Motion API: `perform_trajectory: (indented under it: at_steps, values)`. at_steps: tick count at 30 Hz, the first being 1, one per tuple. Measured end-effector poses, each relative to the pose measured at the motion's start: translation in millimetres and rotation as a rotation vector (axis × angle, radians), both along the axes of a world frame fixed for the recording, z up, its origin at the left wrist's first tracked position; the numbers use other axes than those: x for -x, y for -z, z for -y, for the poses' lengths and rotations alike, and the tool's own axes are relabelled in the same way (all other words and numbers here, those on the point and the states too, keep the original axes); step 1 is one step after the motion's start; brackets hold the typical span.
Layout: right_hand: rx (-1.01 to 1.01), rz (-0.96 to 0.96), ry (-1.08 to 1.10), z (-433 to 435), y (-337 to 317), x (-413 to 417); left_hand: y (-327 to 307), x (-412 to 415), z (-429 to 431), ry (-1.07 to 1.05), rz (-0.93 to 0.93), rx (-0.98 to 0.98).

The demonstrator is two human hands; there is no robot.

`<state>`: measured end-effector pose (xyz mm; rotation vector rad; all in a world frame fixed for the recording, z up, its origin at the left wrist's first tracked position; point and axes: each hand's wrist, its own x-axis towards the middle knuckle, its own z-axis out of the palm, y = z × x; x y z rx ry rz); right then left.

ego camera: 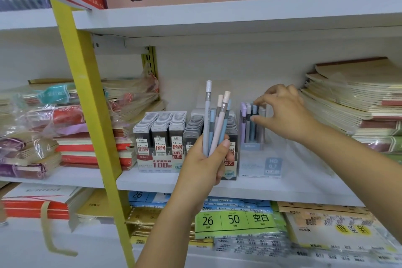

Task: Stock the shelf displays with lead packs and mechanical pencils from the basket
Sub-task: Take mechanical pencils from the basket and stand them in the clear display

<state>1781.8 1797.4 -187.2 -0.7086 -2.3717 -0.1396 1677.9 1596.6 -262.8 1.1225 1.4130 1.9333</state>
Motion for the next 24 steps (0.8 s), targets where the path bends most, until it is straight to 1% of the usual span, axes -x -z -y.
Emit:
perform_trajectory:
  at_steps: [2,3,4,6,7,9,12,14,15,16,17,18,20,22,24]
  values:
    - [0.029,-0.172,-0.104,16,-4,-4,0,0,2,0.028,0.012,0.005]
    - [0.121,-0.247,-0.184,27,-7,-6,0,0,2,0.040,0.016,0.008]
    - [0.275,-0.291,-0.276,40,-9,-7,0,0,2,0.048,0.016,0.012]
    - [0.620,-0.298,-0.457,63,-8,-7,1,-1,2,0.057,0.008,0.021]
    - [0.720,-0.295,-0.509,71,-6,-6,1,-2,2,0.061,0.007,0.024]
    - [0.846,-0.356,-0.572,78,-2,-4,1,-2,2,0.069,0.006,0.025]
    - [0.967,-0.558,-0.576,74,-5,-2,1,-2,3,0.061,-0.016,0.030]
    - [0.921,-0.741,-0.538,64,-13,-5,0,-1,4,0.041,-0.017,0.038]
    - [0.847,-0.805,-0.532,58,-18,-8,0,0,5,0.028,-0.013,0.040]
    - [0.745,-0.825,-0.528,51,-22,-11,0,0,5,0.016,-0.007,0.039]
    - [0.627,-0.797,-0.510,44,-25,-14,0,1,5,0.007,0.000,0.036]
    - [0.504,-0.725,-0.468,39,-26,-16,0,2,5,0.001,0.006,0.032]
    - [0.300,-0.518,-0.343,29,-24,-17,0,2,4,-0.008,0.008,0.026]
    - [0.203,-0.364,-0.258,23,-18,-14,0,2,3,-0.013,0.004,0.023]
    - [0.165,-0.271,-0.216,19,-11,-10,1,1,2,-0.015,0.003,0.021]
